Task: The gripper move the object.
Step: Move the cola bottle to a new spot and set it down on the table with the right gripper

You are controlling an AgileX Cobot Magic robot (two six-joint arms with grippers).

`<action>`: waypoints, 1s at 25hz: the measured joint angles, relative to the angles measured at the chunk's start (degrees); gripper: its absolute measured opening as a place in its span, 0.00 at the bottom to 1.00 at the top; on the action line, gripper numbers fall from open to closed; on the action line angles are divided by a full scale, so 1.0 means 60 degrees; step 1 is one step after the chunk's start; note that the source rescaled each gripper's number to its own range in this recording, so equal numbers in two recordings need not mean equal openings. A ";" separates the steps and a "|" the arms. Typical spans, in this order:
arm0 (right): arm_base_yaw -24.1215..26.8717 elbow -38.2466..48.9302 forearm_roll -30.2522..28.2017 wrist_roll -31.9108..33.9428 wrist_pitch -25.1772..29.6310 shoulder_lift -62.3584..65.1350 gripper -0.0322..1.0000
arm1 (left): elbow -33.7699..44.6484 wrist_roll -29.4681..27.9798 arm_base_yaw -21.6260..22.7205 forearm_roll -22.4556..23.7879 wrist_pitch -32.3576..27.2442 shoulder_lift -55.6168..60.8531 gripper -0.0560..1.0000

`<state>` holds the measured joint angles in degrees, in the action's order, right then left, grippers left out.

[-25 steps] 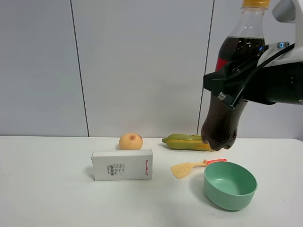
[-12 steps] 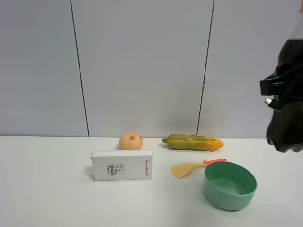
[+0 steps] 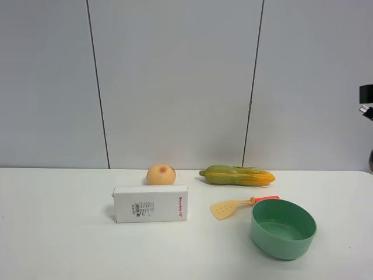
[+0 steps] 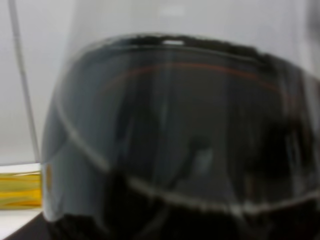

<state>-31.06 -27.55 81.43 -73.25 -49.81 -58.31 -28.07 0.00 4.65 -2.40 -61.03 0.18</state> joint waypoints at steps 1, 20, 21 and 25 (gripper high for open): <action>0.0189 0.0000 0.0002 0.0000 0.0000 0.0000 0.62 | 0.0000 0.0000 0.0000 0.0000 0.0000 0.0000 1.00; 0.2303 0.1512 -0.5083 0.4505 0.0754 -0.2058 0.62 | 0.0000 0.0000 0.0000 0.0000 0.0000 0.0000 1.00; 0.2303 0.1512 -0.5376 0.4839 0.0708 -0.2354 0.62 | 0.0000 0.0000 0.0000 0.0000 0.0000 0.0000 1.00; 0.2303 0.1530 -0.6172 0.6090 0.0078 -0.3344 0.62 | 0.0000 0.0000 0.0000 0.0000 0.0000 0.0000 1.00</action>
<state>-17.24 -18.37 44.40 -36.71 -49.34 -78.37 -28.07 0.00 4.65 -2.40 -61.03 0.18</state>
